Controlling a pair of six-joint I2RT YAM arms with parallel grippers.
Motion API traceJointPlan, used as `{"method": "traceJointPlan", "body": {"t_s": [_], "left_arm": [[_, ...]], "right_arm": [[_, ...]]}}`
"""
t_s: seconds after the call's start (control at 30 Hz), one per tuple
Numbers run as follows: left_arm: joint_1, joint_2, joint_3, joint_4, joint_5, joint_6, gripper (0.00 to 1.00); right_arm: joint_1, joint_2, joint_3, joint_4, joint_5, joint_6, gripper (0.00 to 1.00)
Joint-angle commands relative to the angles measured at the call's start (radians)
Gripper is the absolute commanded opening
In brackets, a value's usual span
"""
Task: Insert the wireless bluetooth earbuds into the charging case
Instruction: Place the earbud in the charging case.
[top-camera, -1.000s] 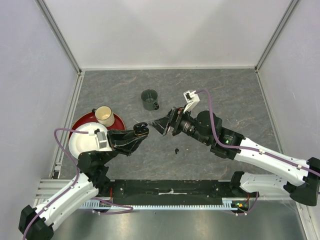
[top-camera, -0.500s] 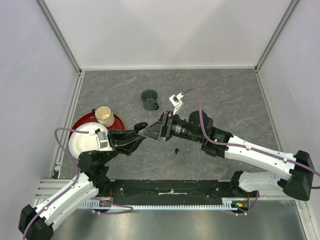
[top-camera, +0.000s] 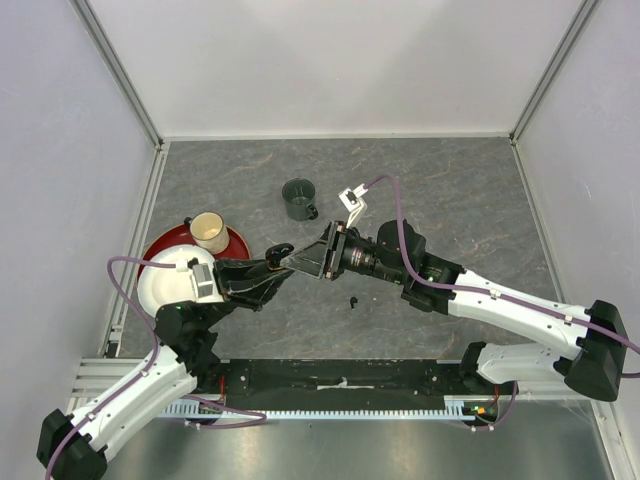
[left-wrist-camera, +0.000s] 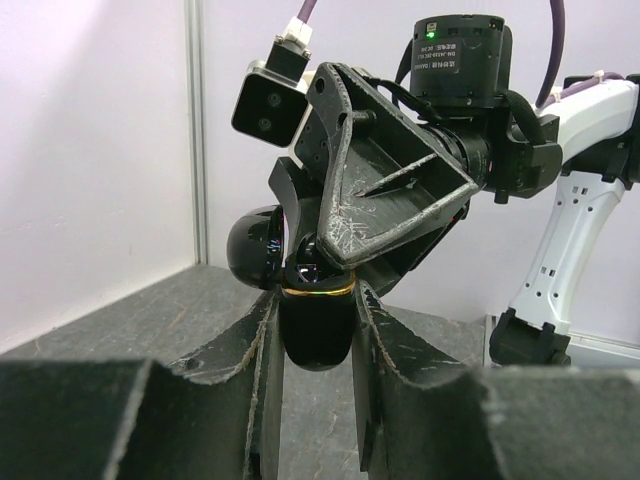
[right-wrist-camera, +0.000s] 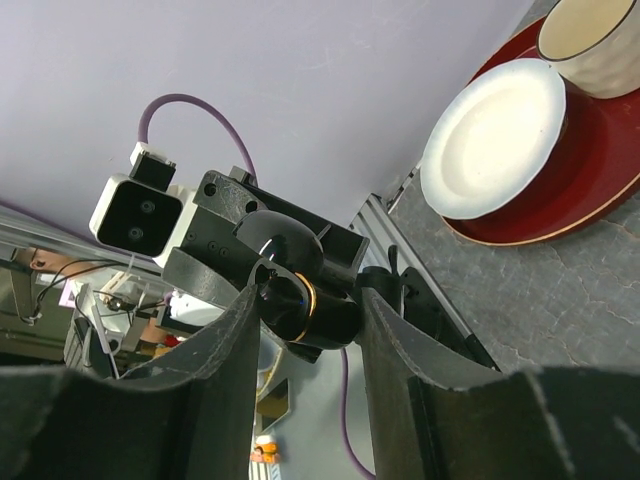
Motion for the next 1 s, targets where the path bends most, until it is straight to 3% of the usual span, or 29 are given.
{"method": "traceJointPlan", "body": {"t_s": [0.0, 0.47, 0.53, 0.57, 0.7, 0.9, 0.97], "left_arm": [[-0.002, 0.016, 0.027, 0.027, -0.007, 0.031, 0.02], [-0.002, 0.034, 0.033, 0.024, 0.005, 0.025, 0.02], [-0.002, 0.033, 0.034, 0.024, 0.007, 0.033, 0.02], [-0.002, 0.030, 0.031, 0.024, 0.004, 0.034, 0.02], [-0.002, 0.026, 0.028, 0.025, -0.004, 0.039, 0.02], [-0.002, 0.005, 0.013, 0.019, -0.021, 0.036, 0.02], [-0.002, -0.010, 0.005, 0.008, -0.031, 0.039, 0.02]], "right_arm": [[0.000, 0.010, 0.028, 0.022, -0.022, -0.016, 0.39], [0.002, 0.014, 0.080, -0.073, -0.009, -0.109, 0.39], [0.000, 0.014, 0.085, -0.082, -0.012, -0.123, 0.45], [0.002, 0.011, 0.087, -0.085, -0.014, -0.129, 0.61], [0.002, -0.024, 0.068, -0.093, 0.052, -0.152, 0.80], [0.000, -0.098, 0.054, -0.122, 0.155, -0.206, 0.94], [0.002, -0.144, 0.053, -0.168, 0.253, -0.232, 0.95]]}}
